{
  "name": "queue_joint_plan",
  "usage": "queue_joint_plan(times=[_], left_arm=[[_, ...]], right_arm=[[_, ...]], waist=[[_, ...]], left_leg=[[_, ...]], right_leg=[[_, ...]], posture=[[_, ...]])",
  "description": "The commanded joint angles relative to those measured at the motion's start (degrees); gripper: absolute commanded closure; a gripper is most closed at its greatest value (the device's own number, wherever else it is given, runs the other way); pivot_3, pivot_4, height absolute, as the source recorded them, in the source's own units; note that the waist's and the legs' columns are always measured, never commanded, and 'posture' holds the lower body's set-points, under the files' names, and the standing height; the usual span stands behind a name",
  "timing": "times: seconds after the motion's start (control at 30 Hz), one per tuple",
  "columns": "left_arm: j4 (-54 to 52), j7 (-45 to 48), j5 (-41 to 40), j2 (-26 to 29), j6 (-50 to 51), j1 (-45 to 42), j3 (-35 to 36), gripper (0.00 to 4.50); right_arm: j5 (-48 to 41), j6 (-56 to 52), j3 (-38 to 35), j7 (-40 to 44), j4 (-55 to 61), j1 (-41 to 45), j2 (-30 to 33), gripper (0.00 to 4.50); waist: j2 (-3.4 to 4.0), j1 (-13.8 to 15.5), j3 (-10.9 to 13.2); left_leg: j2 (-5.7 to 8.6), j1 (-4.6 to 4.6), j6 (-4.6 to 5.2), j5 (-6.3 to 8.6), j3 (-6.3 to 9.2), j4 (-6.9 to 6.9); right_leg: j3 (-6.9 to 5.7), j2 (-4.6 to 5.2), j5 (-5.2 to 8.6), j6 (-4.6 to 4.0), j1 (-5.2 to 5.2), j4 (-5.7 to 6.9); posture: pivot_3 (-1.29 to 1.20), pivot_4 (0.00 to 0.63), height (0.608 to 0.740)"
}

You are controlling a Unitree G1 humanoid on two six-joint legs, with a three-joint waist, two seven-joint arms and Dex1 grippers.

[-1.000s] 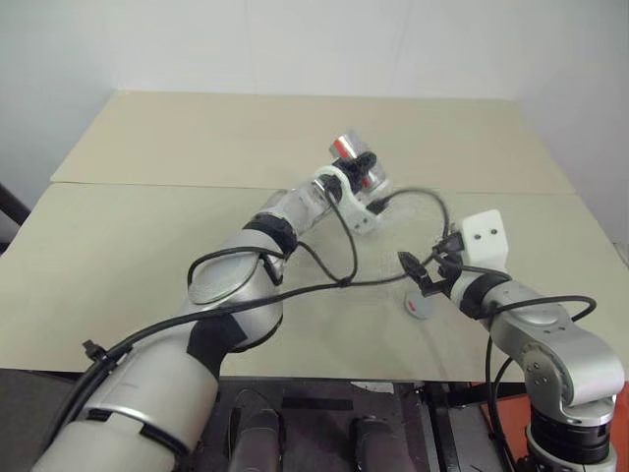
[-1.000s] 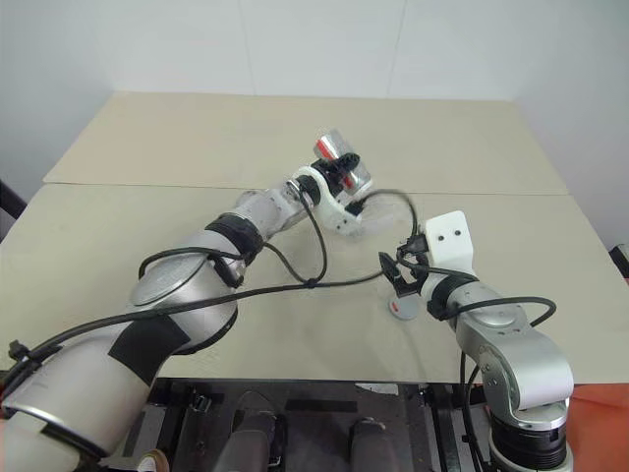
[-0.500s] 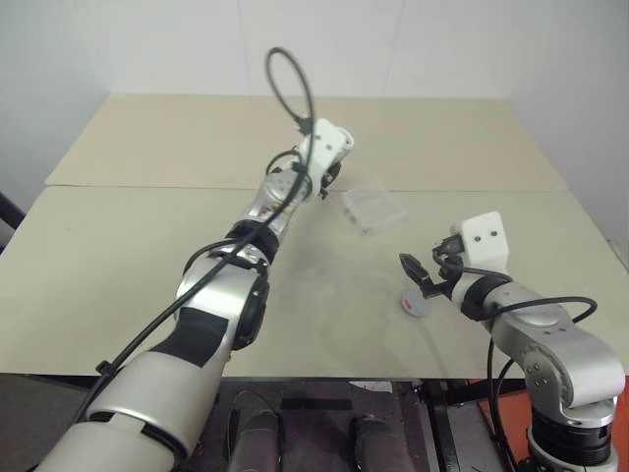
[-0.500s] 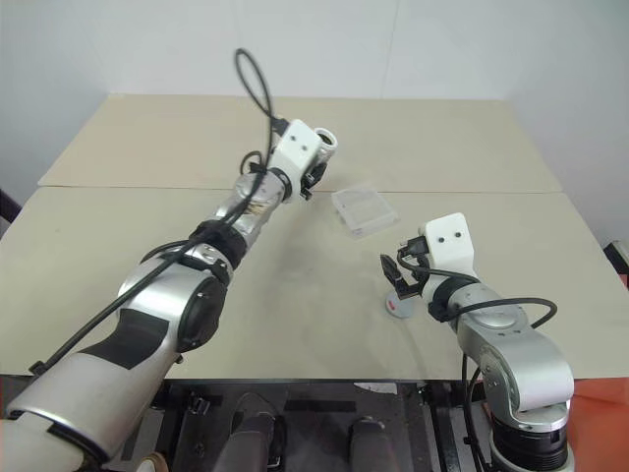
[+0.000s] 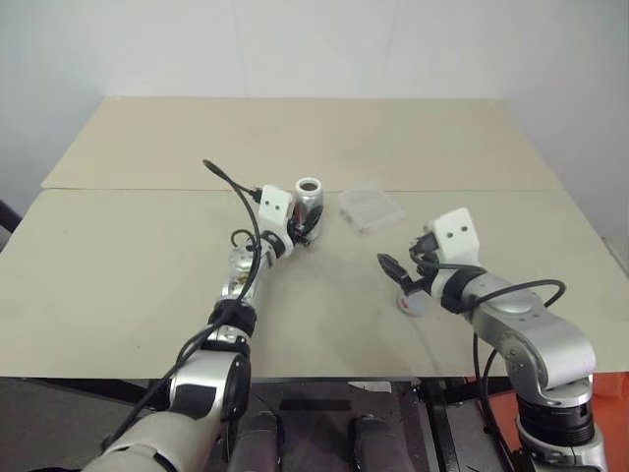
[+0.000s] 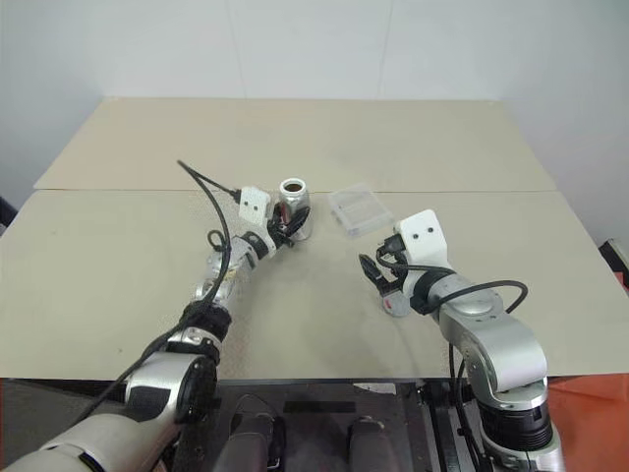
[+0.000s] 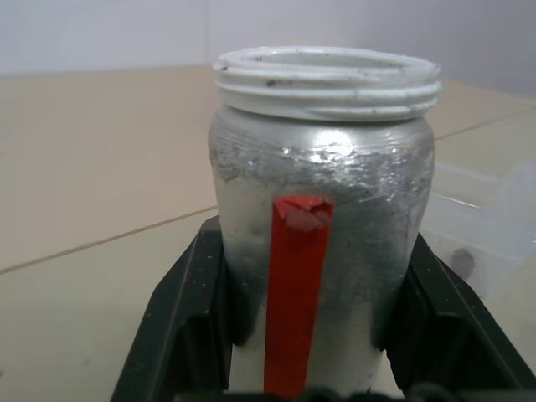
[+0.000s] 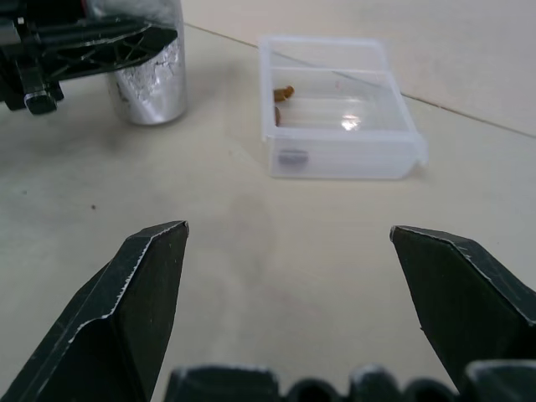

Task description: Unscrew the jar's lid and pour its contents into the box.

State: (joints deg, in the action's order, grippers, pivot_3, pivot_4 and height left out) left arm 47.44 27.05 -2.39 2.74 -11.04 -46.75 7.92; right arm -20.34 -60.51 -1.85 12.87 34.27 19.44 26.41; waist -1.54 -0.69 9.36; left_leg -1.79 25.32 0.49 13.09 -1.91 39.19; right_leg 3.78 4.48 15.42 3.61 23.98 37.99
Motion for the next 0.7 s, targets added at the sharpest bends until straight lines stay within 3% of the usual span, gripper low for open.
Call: queue_joint_plan(times=[0.03, 0.27, 0.53, 0.7], left_arm=[[-3.52, -2.32, 1.64, 0.84, -1.08, 1.9, -2.44, 2.57], [-5.12, -2.3, -3.08, -0.22, 0.29, 4.29, -1.51, 2.57], [-8.86, -0.97, -5.56, -0.04, 0.3, 6.5, -2.03, 0.02], [-18.18, 0.21, -7.1, 0.97, 4.08, 12.0, -2.59, 0.02]], right_arm=[[0.99, 2.21, -0.54, 0.72, 1.0, 0.6, 1.15, 0.01], [2.5, 3.33, -0.26, 0.78, 0.98, 0.01, 1.44, 0.01], [3.88, 4.03, 0.17, 0.94, 1.48, -1.51, 1.24, 0.0], [4.0, 4.13, 0.27, 1.13, 0.9, -1.1, 0.98, 0.0]], waist=[[0.0, -0.03, -0.05], [0.01, -0.17, -0.26], [0.01, -0.09, -0.27], [0.01, -0.2, -0.27]], left_leg=[[0.01, 0.0, 0.0, 0.0, 0.0, 0.0], [-0.02, -0.04, 0.01, 0.01, 0.02, 0.0], [-0.01, -0.04, 0.01, 0.01, 0.02, 0.0], [-0.02, -0.04, 0.01, 0.01, 0.07, 0.0]], right_leg=[[0.0, 0.0, 0.0, 0.0, 0.0, 0.0], [0.0, -0.02, 0.0, 0.0, -0.01, 0.0], [0.0, -0.01, 0.0, 0.0, -0.03, -0.02], [0.0, -0.01, 0.0, 0.0, -0.02, -0.02]], posture=[[0.0, 0.15, 0.74], [0.0, 0.15, 0.74], [0.0, 0.15, 0.74], [0.0, 0.15, 0.74]])
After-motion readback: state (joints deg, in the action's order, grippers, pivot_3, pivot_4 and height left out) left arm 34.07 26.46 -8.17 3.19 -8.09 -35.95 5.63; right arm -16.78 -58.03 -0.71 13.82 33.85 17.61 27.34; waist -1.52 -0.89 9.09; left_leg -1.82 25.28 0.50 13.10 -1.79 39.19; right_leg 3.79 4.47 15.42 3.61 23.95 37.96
